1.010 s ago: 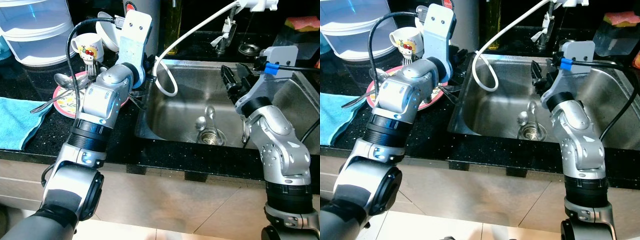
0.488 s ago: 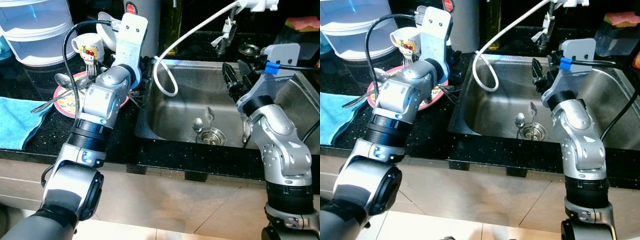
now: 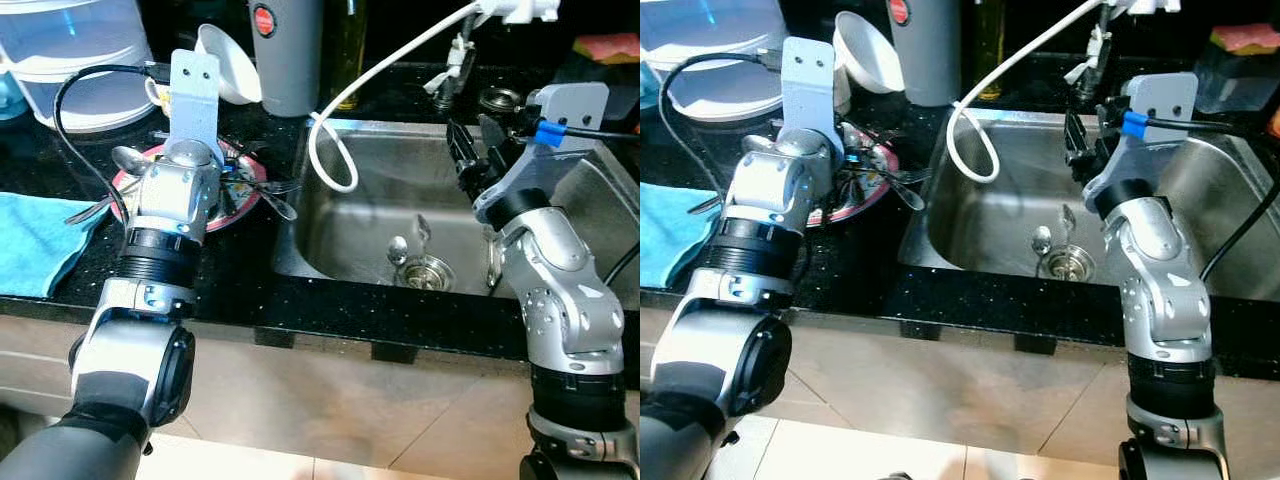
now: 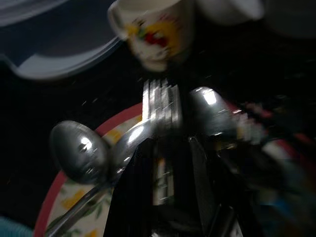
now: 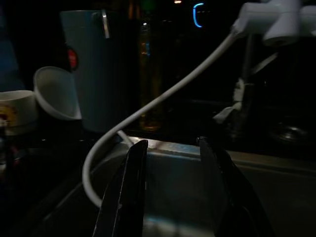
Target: Kitchen organization
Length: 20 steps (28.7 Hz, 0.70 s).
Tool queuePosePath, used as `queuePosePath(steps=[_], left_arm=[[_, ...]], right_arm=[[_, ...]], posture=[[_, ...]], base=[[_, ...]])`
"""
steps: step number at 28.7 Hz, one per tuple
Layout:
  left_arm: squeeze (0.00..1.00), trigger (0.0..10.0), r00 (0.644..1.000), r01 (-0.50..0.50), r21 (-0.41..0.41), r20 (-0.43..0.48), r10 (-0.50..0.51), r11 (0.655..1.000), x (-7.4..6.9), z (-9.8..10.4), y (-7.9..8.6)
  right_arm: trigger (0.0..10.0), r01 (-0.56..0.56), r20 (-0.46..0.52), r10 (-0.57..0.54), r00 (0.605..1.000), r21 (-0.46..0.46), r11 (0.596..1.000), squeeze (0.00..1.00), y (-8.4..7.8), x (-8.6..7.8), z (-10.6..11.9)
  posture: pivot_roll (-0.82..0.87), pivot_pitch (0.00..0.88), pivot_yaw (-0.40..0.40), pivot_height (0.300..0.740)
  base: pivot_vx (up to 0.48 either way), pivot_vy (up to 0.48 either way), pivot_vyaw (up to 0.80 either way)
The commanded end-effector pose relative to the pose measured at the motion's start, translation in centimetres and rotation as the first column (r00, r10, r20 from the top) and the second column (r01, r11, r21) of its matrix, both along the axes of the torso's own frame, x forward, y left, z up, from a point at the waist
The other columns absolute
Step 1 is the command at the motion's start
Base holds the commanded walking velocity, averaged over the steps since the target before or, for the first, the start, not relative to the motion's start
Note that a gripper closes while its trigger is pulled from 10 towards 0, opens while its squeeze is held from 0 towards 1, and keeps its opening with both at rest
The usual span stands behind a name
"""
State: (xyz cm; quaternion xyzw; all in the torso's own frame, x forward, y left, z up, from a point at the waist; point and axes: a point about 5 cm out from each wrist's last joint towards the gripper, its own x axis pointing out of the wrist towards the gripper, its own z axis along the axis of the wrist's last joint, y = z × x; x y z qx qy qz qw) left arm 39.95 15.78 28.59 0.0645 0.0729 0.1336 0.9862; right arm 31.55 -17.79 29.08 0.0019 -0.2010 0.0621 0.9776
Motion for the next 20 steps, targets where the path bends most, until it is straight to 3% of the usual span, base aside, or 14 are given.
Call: queuePosePath(steps=[1,6,14,17,20], left_arm=[[0.0,10.0,0.999,-0.044,0.005,-0.017,0.044,0.999,0.0,-0.2,0.9],[0.0,10.0,0.997,-0.058,-0.069,-0.047,0.055,0.996,0.3,-0.6,1.1],[0.0,10.0,1.0,-0.028,-0.088,-0.007,0.027,0.996,0.5,0.3,1.0],[0.0,10.0,0.999,0.037,-0.068,0.008,-0.036,0.997,0.6,0.6,0.1],[0.0,10.0,0.97,0.243,0.026,0.017,-0.243,0.97,0.3,1.0,-2.7]], right_arm=[[10.0,0.003,0.01,-0.003,1.0,0.004,1.0,0.0,-0.1,-0.2,0.0],[10.0,0.003,0.007,-0.003,1.0,0.007,1.0,0.0,-0.1,-0.2,0.0],[10.0,0.003,0.005,-0.003,1.0,0.008,1.0,0.0,-0.1,-0.2,-0.1],[10.0,0.002,0.005,-0.003,1.0,0.009,1.0,0.0,-0.1,-0.1,-0.1],[10.0,0.002,0.005,-0.002,1.0,0.01,1.0,0.0,-0.1,-0.1,-0.1]], posture=[[0.04,0.106,0.058,0.74],[0.04,0.106,0.058,0.74],[0.04,0.107,0.057,0.74],[0.04,0.107,0.056,0.74],[0.04,0.107,0.056,0.74]], base=[[0.0,0.0,0.0],[0.0,0.0,0.0],[0.0,0.0,0.0],[0.0,0.0,0.0],[0.0,0.0,0.0]])
